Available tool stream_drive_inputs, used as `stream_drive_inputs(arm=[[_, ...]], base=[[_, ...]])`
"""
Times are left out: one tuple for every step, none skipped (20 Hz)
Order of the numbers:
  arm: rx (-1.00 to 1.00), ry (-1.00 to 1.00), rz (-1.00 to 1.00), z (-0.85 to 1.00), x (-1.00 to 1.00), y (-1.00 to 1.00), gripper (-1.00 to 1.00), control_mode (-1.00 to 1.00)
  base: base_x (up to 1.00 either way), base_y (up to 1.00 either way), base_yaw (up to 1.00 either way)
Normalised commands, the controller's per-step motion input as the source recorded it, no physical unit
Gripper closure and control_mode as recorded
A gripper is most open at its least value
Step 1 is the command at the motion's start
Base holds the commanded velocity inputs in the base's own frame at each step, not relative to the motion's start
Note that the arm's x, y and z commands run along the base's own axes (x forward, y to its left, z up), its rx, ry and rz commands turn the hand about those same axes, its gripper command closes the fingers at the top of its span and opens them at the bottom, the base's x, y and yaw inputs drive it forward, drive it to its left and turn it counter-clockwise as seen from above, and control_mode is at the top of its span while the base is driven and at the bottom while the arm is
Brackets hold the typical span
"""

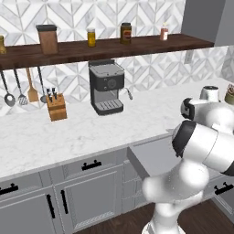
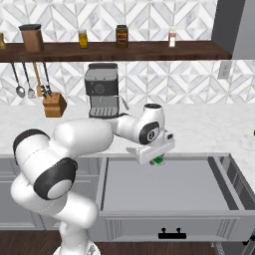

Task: Pick up the knife from the drawer and place it on the cutting board. Then place the meat from the plate to the cutting board.

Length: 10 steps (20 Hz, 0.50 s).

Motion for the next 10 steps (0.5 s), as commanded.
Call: stream_drive_inputs(arm=[[-0.16,0.32,0.0,-0.06,0.09,0.64,1.0,-1.0],[0.0,0.05,0.0,-0.02,0.0,0.09,1.0,-1.0],[-0.08,0.05,0.0,-0.09,0.0,0.26,1.0,-1.0],[-0.07,0.0,0.02,-0.11,0.0,0.31,1.0,-1.0],[-0.06,0.0,0.0,-0.04,0.0,0.34,1.0,-1.0],[-0.04,0.0,-0.17,-0.08,-0.21,0.34,1.0,-1.0],[0.0,0.0,0.0,0.0,0.0,0.0,1.0,1.0],[0.0,0.0,0.0,0.0,0.0,0.0,1.0,1.0],[0.0,0.0,0.0,0.0,0.0,0.0,1.0,1.0],[0.0,0.0,0.0,0.0,0.0,0.0,1.0,1.0]], base=[[0.0,0.0,0.0],[0.0,0.0,0.0],[0.0,0.0,0.0],[0.0,0.0,0.0],[0.0,0.0,0.0],[0.0,0.0,0.0],[-0.52,0.05,-0.33],[-0.53,0.0,-0.47],[-0.52,0.0,-0.54],[-0.43,0.0,-0.58]])
